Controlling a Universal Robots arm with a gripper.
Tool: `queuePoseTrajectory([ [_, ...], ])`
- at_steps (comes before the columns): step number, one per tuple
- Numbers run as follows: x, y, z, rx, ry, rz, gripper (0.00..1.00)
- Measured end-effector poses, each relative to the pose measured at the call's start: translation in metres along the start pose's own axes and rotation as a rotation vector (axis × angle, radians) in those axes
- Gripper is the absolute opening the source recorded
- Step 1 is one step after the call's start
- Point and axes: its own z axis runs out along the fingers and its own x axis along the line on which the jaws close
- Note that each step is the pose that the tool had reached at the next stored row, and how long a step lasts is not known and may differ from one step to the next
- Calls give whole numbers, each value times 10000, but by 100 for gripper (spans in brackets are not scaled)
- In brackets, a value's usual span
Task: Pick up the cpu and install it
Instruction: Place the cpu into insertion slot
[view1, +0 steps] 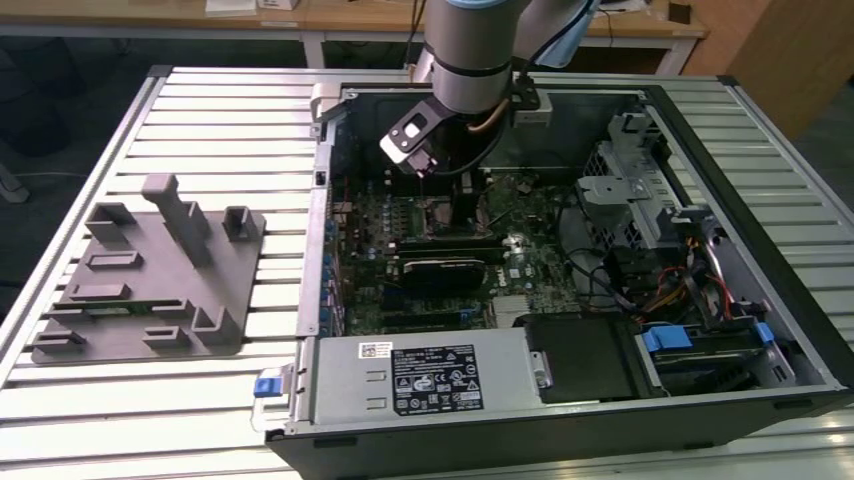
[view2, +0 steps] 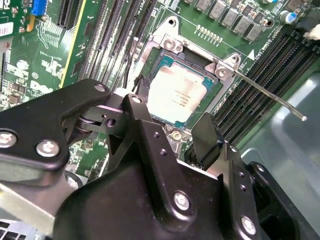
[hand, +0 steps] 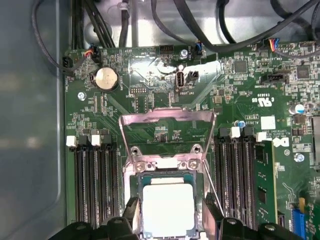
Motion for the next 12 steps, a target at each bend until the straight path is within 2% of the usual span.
queuePoseTrajectory([
  [6, 0, 0, -1, 0, -1, -1, 60],
  [8, 0, 0, -1, 0, 0, 0, 47],
  [9, 0, 0, -1, 0, -1, 0, 47],
  [11, 0, 0, -1, 0, -1, -1, 36],
  [12, 0, 0, -1, 0, -1, 0, 36],
])
